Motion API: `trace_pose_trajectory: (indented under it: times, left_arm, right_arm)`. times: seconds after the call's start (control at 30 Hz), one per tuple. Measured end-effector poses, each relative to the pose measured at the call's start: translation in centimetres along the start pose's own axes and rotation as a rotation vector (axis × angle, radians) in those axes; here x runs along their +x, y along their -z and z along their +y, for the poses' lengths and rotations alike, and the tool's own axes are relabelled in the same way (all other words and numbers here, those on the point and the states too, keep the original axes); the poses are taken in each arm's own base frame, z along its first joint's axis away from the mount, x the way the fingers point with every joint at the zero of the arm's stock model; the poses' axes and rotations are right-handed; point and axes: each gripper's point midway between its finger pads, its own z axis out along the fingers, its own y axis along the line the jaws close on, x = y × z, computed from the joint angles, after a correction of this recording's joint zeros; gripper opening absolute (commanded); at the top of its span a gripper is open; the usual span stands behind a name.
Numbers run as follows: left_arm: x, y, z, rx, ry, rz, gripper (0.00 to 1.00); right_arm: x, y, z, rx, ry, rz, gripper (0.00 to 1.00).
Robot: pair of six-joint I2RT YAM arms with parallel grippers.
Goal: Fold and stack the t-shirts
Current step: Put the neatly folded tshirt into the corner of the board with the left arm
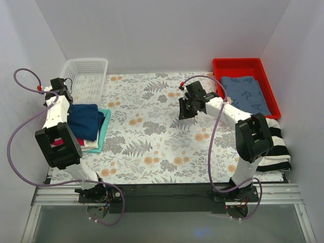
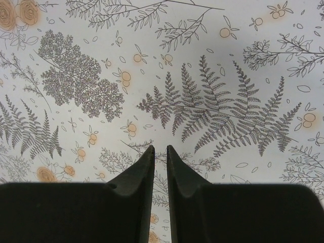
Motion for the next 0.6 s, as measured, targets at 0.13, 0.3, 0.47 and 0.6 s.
trace_pose_trajectory:
  times: [0.13,0.3,0.47,0.6]
  left_arm:
    - [-0.4,-1.4,-0.2,-0.016,0.004,0.019,0.0]
    - [-0.6,-3.2,-0.7,-0.044,0.009,0.045,0.0]
    - [0.0,-4.6,-0.7,-0.089,0.015,0.089,0.76]
    - [-0.5,-4.7,-0.6,-0.102,0.059,0.09,0.8]
  right_arm:
    - [0.1,-0.2,-0.1,0.002,-0.002,0.006,0.2]
    - [0.5,-0.8,-0.4,0.009,-0.006,0.026,0.2]
    - [0.9,-1.3,-0.6,0.014,-0.009,0.043,0.2]
    - [0.9,-1.3,-0.6,0.016,-0.009,0.05,0.2]
